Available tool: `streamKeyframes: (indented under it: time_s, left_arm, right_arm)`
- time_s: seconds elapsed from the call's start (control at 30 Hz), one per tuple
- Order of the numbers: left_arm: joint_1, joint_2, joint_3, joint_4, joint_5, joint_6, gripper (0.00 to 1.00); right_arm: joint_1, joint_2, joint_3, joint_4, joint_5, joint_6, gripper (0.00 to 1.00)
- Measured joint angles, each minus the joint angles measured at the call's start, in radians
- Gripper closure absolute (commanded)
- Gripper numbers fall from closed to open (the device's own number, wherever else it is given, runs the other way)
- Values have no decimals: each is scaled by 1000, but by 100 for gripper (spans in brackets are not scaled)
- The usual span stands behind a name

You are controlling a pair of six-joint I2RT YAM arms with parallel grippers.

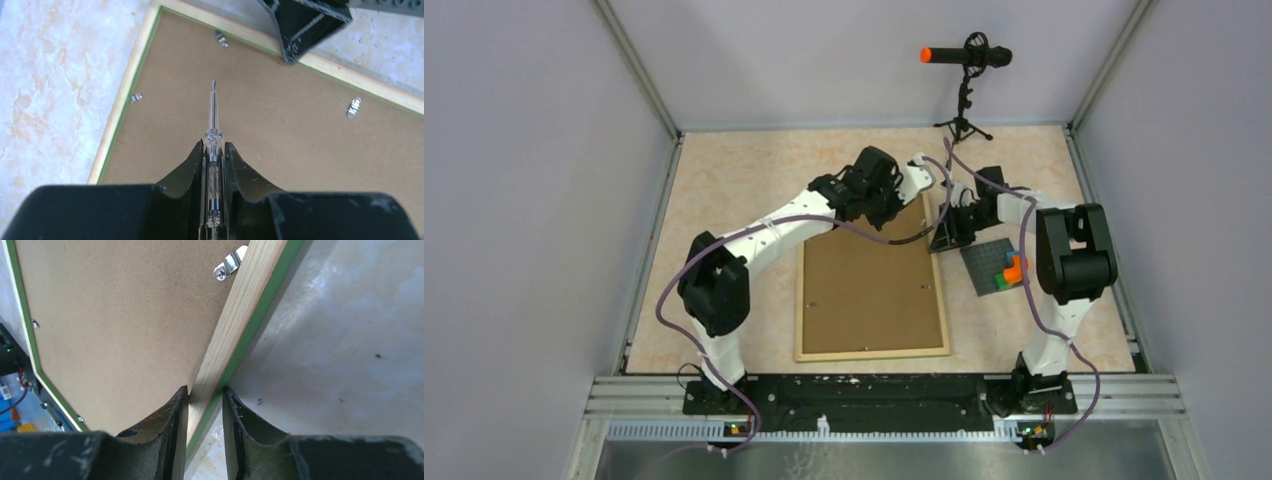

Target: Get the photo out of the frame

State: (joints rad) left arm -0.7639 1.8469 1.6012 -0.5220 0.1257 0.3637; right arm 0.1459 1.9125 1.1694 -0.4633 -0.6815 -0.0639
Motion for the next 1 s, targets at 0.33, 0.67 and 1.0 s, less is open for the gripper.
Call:
streamKeyframes:
  time_s: [0.33, 0.67, 1.0]
  left_arm:
    - [4, 111, 74, 48, 37, -70, 100]
    - [3, 212, 143, 51, 58, -116, 100]
    - [2, 278, 202, 48, 68, -132, 100]
  right_arm:
    - [-20, -90, -37, 37, 14, 96, 58]
    - [-37, -59, -36, 98, 18, 145, 59]
    - [-38, -5, -37, 125, -5, 168, 65]
